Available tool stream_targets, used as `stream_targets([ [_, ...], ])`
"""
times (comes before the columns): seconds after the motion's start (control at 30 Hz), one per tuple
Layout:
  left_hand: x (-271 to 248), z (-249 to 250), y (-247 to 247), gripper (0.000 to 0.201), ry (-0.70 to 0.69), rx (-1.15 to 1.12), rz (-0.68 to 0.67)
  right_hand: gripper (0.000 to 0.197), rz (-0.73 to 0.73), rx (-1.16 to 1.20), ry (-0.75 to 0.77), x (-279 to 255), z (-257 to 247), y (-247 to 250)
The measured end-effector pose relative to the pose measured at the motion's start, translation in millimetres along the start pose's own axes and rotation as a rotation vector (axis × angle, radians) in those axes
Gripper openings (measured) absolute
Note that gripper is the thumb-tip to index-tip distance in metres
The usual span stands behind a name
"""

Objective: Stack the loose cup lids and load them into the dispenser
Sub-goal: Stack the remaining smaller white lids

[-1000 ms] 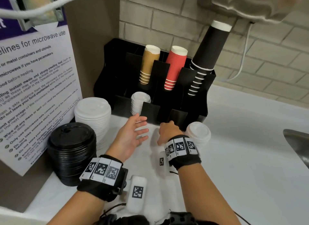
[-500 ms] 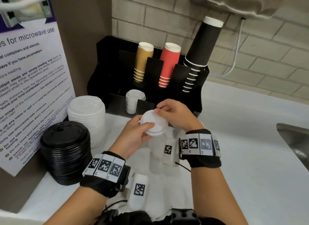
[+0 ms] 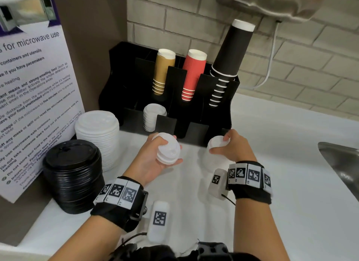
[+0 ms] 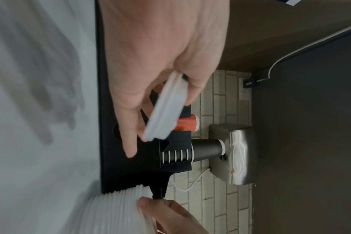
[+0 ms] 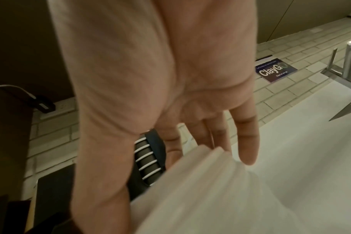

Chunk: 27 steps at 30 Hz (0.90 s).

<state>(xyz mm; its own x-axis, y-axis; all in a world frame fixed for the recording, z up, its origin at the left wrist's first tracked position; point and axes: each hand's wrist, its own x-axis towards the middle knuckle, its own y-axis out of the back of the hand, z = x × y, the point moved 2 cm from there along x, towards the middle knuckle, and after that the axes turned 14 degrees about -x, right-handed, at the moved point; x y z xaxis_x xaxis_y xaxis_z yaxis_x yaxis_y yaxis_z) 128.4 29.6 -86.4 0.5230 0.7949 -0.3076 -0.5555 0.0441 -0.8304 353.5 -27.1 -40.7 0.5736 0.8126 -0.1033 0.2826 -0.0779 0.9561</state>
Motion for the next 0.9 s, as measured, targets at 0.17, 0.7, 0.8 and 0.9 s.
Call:
stream_targets([
  [0.17,-1,-2,3,0.017,0.056,0.004,-0.022,0.061,-0.018,-0.005,0.008,3,2,-5],
  [0.7,-4,-4,-10,0.052,0.020,0.126,-0.083,0.063,-0.202,0.453,0.572,-38,-69,-1],
  [0.8,-6,-2,-8,0.060,0.020,0.128,-0.076,0.060,-0.223,0.442,0.630,-41,-78,-11],
  [0.9,-7,-1,-8,0.062,0.031,0.101,-0.066,0.060,-0.240,0.436,0.662,-42,-82,-16],
])
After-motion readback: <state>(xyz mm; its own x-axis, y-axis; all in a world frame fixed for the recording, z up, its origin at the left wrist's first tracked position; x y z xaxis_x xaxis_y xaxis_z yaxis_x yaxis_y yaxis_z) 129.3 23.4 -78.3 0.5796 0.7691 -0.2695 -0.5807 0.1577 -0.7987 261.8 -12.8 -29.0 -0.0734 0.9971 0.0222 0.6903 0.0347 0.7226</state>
